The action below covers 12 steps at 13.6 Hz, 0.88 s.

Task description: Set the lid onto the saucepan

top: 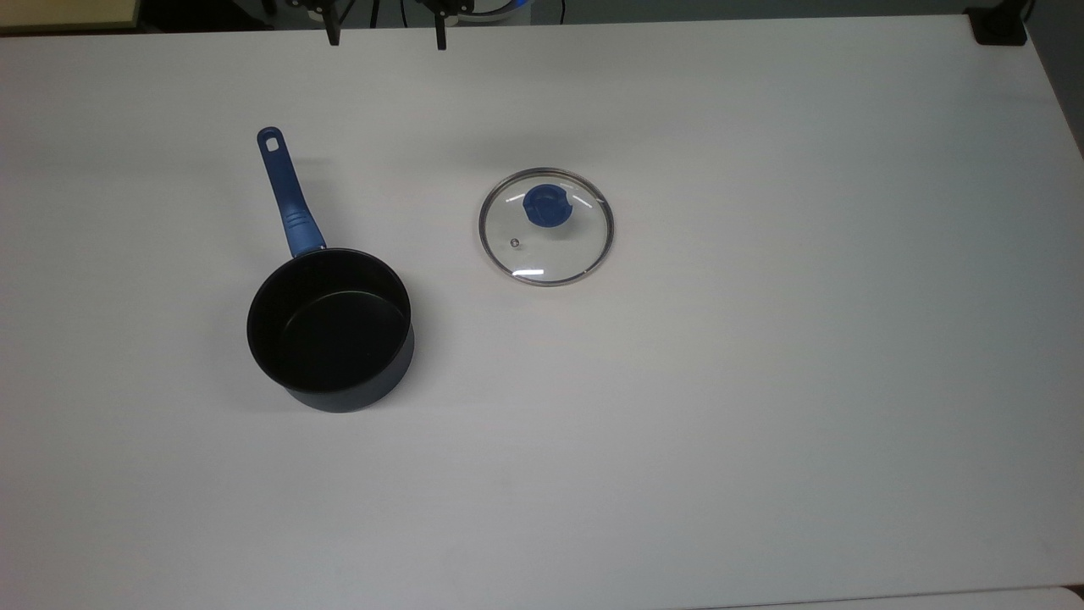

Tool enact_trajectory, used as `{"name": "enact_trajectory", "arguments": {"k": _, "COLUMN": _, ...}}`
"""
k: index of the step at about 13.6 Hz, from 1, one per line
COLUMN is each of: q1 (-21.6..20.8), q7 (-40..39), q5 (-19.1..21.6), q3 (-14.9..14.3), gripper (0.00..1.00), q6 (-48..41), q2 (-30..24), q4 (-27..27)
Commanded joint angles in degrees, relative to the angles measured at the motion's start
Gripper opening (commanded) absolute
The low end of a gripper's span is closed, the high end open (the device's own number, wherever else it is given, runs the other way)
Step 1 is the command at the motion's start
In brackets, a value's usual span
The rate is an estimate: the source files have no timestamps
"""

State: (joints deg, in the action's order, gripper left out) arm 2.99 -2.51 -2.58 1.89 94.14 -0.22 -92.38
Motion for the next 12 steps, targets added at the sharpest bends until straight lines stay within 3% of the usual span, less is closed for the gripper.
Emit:
{"name": "enact_trajectory", "arguments": {"k": 1, "q1": 0.2, "q7": 0.5, "q5": 0.9, "q3": -0.1, "gripper": 1.0, "q6": -1.9, "q2": 0.2, "q4": 0.9}}
{"name": "enact_trajectory", "arguments": {"k": 8, "q1": -0.2, "q7": -0.2, "q5": 1.0, "q3": 0.1, "gripper": 1.0, "q6": -3.9, "q2": 0.2, "q4": 0.9}}
{"name": "enact_trajectory", "arguments": {"k": 12, "q1": -1.5, "q7": -4.1, "q5": 3.1, "q3": 0.7, "gripper": 1.0, "q6": -5.7, "q2": -4.4, "q4": -5.1}}
